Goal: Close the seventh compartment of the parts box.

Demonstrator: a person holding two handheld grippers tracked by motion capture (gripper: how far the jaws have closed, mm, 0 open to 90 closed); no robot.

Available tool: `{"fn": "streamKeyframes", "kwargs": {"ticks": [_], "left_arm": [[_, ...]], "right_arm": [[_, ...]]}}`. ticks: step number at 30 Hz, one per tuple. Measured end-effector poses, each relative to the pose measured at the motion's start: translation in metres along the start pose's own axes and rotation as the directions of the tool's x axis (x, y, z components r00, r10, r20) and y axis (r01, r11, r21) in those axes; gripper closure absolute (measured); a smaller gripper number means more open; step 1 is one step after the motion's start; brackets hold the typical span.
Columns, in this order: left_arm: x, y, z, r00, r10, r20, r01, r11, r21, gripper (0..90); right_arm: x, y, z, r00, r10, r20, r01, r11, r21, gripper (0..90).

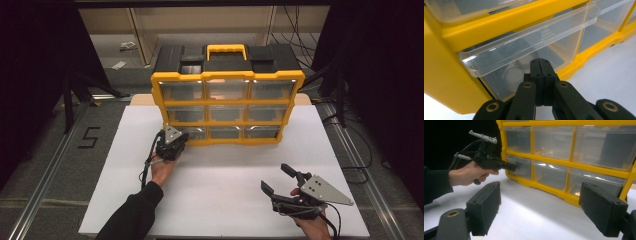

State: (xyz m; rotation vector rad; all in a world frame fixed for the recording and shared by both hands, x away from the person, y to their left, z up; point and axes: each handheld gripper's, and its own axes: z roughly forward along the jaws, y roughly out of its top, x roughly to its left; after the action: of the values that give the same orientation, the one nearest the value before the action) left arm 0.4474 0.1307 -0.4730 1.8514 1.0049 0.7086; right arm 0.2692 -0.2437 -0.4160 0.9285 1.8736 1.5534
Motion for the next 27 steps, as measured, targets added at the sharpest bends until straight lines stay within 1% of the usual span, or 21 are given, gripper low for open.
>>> {"fn": "streamKeyframes", "kwargs": {"ticks": [10, 16, 24, 27], "left_arm": [[0.0024, 0.0009, 0.0022, 1.0, 0.005, -0.007, -0.005, 1.0, -0.002, 90.0], [0.0044, 0.0006, 0.0029, 0.9999, 0.001, -0.016, -0.001, 1.0, -0.003, 90.0], [0.0048, -0.0003, 0.0039, 0.9999, -0.004, -0.012, 0.004, 1.0, 0.001, 90.0], [0.0054, 0.0007, 0.0023, 0.9999, -0.007, -0.009, 0.007, 1.0, -0.003, 89.9]], "right_arm": [[0.0002, 0.0001, -0.0001, 1.0, -0.003, -0.001, 0.003, 1.0, -0.002, 18.9], [0.0007, 0.0001, -0.0002, 1.0, -0.006, -0.003, 0.006, 1.0, -0.003, 18.9], [0.0001, 0.0001, 0.0001, 1.0, -0.001, -0.002, 0.001, 1.0, -0.001, 18.9], [0.0006, 0.0002, -0.0005, 1.0, -0.005, -0.005, 0.005, 1.0, -0.003, 18.9]]}}
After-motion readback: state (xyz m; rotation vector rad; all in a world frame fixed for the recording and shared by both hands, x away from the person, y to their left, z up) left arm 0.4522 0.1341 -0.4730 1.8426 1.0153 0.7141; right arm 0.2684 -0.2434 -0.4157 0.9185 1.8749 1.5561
